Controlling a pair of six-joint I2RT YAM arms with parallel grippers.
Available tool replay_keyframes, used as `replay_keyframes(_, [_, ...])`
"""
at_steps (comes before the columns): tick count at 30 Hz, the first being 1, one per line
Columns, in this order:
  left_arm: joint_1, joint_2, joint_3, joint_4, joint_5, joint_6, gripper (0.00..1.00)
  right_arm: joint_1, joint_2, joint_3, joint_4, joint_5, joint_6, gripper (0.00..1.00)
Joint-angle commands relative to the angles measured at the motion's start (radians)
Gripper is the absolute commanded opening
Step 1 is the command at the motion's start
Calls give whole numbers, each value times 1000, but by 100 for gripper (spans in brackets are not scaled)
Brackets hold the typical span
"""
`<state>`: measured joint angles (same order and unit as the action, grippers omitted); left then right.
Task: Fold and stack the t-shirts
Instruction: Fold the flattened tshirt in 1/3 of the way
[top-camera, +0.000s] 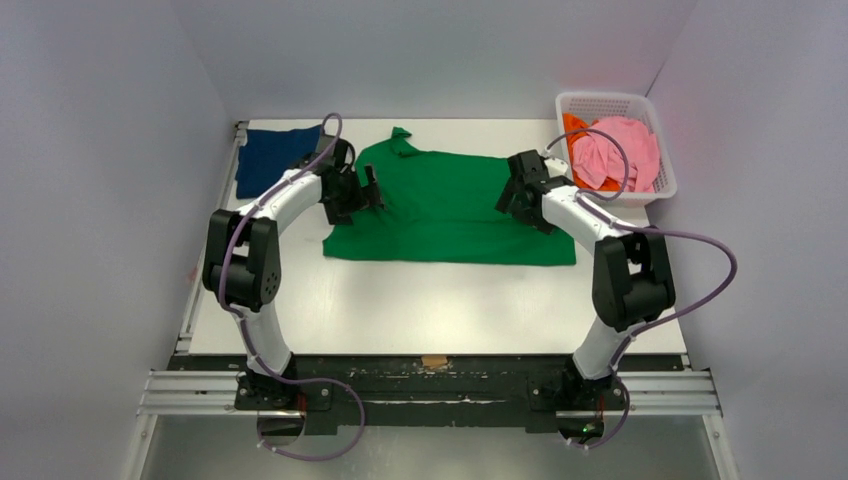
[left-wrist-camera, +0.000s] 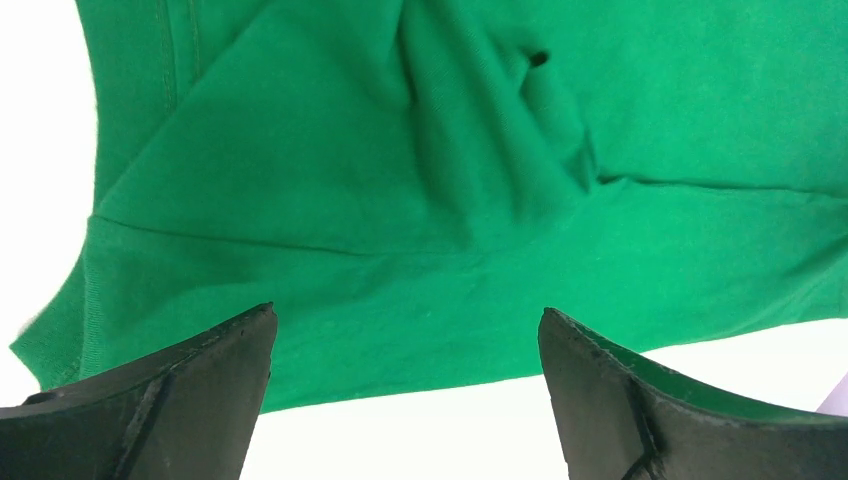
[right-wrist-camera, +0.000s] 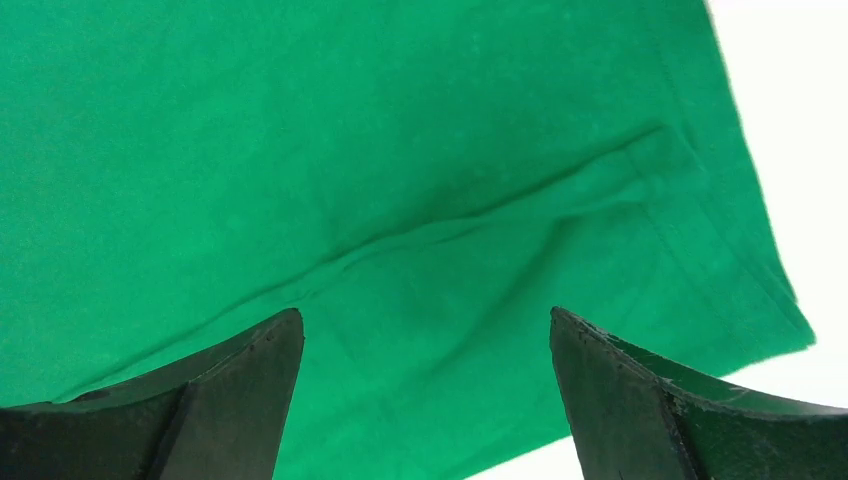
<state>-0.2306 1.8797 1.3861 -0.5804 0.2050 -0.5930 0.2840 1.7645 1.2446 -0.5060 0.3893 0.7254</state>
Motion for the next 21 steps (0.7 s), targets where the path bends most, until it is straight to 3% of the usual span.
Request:
replay_keyframes(1, [-1, -4, -44, 59, 33, -24, 100, -54, 117, 90, 96, -60, -43, 90])
replay_keyframes(7, [-1, 4, -78, 69, 29, -29, 100, -78, 245, 198, 173, 62, -51, 86])
replay_keyframes(10, [-1, 9, -84, 65, 17, -30, 100, -77, 274, 247, 112, 89, -51, 86])
replay_keyframes(16, [0, 1, -129, 54, -1, -34, 100, -40, 144, 81, 113, 31, -40, 84])
replay_keyframes(21, [-1, -44, -251, 89, 25, -37, 100, 11, 45, -70, 165, 35, -21, 85])
